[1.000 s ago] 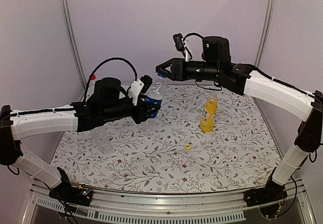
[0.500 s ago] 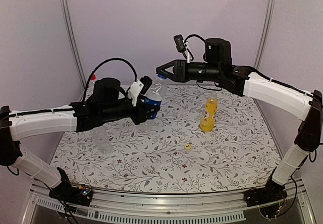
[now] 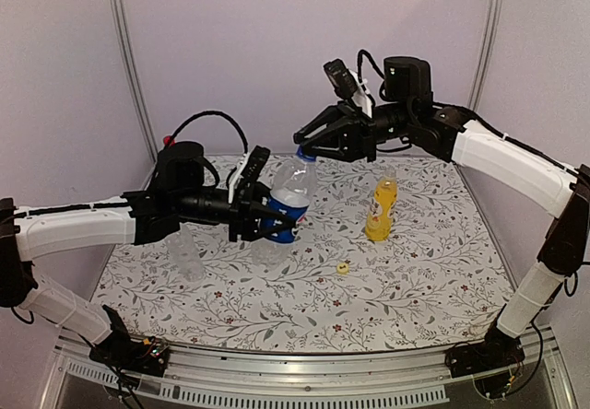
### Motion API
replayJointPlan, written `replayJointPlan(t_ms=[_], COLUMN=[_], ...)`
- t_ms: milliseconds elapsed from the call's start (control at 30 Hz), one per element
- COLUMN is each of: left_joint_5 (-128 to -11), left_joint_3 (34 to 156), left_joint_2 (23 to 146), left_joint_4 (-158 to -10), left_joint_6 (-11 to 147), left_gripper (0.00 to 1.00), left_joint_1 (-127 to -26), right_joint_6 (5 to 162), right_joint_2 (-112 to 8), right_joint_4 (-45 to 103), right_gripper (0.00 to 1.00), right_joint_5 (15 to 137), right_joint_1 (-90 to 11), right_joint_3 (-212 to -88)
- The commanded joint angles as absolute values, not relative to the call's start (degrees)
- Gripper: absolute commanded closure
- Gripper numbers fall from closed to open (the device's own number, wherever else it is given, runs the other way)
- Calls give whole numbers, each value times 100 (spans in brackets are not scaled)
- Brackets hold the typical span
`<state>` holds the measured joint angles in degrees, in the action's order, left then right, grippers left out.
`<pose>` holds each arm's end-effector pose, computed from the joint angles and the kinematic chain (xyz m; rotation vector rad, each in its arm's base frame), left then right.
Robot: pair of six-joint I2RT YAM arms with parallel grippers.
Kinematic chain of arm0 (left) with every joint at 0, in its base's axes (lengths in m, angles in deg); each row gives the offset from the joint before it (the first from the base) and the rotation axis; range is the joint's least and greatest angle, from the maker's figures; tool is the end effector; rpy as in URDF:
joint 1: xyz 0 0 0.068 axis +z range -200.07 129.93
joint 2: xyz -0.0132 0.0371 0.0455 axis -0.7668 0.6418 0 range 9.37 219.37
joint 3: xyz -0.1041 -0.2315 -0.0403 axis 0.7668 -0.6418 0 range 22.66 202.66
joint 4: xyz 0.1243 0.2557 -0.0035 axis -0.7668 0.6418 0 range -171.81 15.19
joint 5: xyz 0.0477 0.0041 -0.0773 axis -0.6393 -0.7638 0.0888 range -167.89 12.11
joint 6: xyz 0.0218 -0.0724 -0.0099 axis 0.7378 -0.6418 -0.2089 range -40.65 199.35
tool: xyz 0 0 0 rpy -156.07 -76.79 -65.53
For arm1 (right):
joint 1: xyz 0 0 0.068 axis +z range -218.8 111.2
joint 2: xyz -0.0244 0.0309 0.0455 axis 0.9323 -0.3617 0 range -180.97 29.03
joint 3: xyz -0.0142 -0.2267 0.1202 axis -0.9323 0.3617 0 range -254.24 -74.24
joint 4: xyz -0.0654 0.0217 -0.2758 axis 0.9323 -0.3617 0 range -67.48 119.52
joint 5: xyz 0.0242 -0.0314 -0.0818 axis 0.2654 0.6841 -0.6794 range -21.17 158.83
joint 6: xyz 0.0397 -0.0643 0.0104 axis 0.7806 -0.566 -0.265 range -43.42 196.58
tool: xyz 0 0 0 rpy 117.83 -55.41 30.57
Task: Unscrew the bottle caps
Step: Unscrew the bottle cap from the plastic bottle.
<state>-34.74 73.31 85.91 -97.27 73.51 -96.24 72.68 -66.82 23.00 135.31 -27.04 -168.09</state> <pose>0.2105 -0.2830 0.2688 1.1760 1.4842 -1.2959 0.2701 0.3207 0.3956 -1.4686 1.1363 1.4542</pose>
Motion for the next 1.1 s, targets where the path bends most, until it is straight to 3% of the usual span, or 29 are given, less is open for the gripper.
replayJointPlan(t_ms=[0,100,167,233,300,633,1067], left_joint_5=[-2938,-3752,-4374,-4985,-5403,-6991,-7767], left_joint_3=[7403,7452,7500,7542,7556,7644,7715], left_joint_2=[8559,8534,8533,8531,8531,8535,8532], left_joint_4=[-10431,-10154,-9934,-9758,-9645,-9253,-9069], left_joint_6=[7145,7267,7359,7442,7503,7843,7925], left_gripper=[61,61,61,61,61,59,59], left_joint_1=[-9522,-9522,-9528,-9532,-9573,-9913,-10041], right_joint_6=[6751,7071,7457,8013,8493,9909,9926], right_joint_2=[-6820,-6721,-6559,-6431,-6327,-6207,-6896], right_joint_4=[1774,1926,2262,2515,2653,2641,2254], right_gripper=[81,48,31,18,11,8,20], right_joint_5=[13850,13293,12924,12585,12203,9628,9522], right_joint_1=[-2821,-2819,-2821,-2819,-2819,-2682,-2311], right_joint_3=[-16883,-16814,-16647,-16586,-16591,-16690,-17181])
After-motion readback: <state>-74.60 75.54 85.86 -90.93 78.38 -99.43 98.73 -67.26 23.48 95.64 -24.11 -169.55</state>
